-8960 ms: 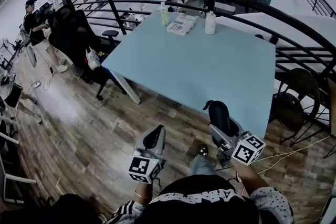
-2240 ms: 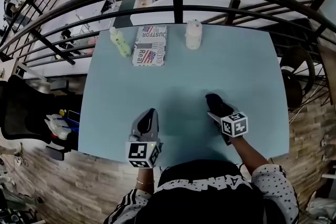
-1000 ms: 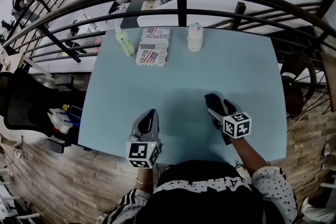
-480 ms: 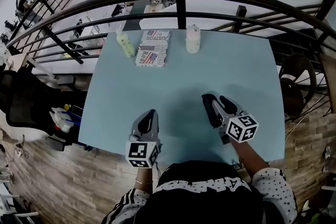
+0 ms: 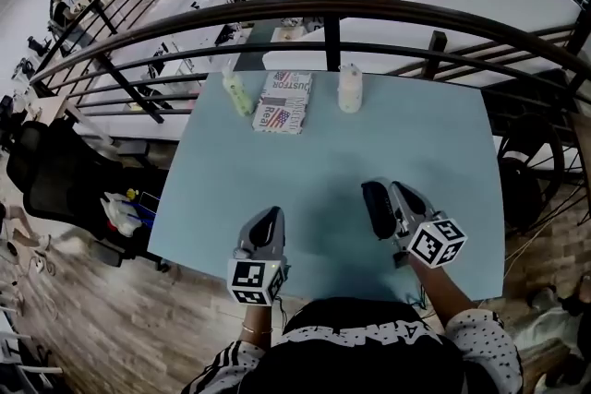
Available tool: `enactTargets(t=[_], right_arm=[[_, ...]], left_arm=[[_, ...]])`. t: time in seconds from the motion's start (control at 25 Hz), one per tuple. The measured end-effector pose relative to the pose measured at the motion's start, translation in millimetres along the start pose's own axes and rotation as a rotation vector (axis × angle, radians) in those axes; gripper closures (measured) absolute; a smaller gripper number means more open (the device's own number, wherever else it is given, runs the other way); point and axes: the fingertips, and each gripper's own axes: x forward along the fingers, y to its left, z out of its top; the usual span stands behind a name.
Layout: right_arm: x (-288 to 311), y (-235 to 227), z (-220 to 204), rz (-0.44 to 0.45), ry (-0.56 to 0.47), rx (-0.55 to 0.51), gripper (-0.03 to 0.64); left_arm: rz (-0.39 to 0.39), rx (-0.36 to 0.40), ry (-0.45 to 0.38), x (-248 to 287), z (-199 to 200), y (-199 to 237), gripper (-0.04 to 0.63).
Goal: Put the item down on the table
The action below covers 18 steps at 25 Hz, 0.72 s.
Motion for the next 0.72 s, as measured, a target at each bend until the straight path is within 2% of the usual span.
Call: enactTargets(t=[0.36, 0.72], right_arm=[[-5, 20, 14, 0.064, -0.026, -0.007, 0.618], [-15, 27, 11, 0.089, -0.012, -0.021, 0.618]], left_arm=[[0.025, 0.024, -0.004, -11, 8, -2, 0.595], [0.001, 0.026, -0.009, -13, 8, -12, 0.595]])
